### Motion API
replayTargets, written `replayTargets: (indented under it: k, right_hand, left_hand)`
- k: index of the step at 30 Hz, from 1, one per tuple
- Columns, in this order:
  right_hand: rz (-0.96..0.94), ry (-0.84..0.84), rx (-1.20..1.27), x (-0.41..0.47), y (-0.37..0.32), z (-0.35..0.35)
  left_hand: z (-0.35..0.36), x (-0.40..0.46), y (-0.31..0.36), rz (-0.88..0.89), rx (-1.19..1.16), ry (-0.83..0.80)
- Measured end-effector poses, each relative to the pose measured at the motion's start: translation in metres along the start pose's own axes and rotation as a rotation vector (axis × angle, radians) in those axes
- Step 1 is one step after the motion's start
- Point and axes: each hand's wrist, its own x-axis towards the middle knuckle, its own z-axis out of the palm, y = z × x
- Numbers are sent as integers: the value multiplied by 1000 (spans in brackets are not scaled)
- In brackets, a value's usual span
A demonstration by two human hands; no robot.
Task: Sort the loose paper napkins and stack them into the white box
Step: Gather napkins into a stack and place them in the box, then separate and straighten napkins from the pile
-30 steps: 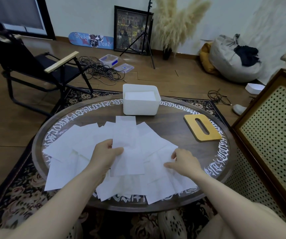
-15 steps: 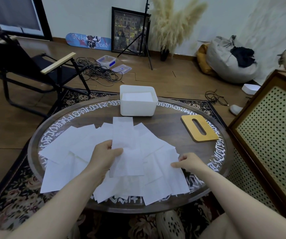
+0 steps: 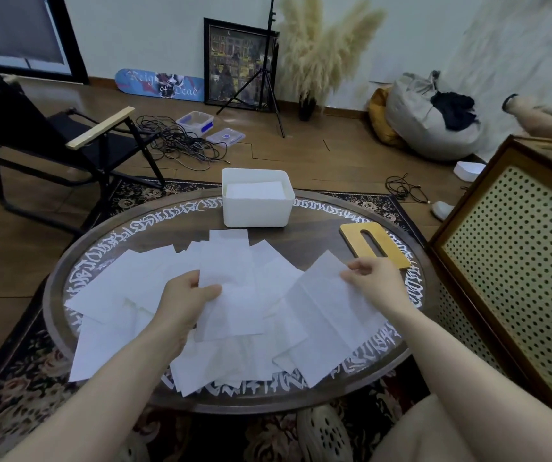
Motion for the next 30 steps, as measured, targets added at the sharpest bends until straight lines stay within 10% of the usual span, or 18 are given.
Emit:
replayTargets:
  k: [11,30]
  right_hand:
    - [-204,172,127,0,-74,-29]
    - [73,-174,159,-2,-31,78]
  left_hand:
    - [-27,-1,8,31,-77,90]
    - [-39,-3,11,29,-75,134]
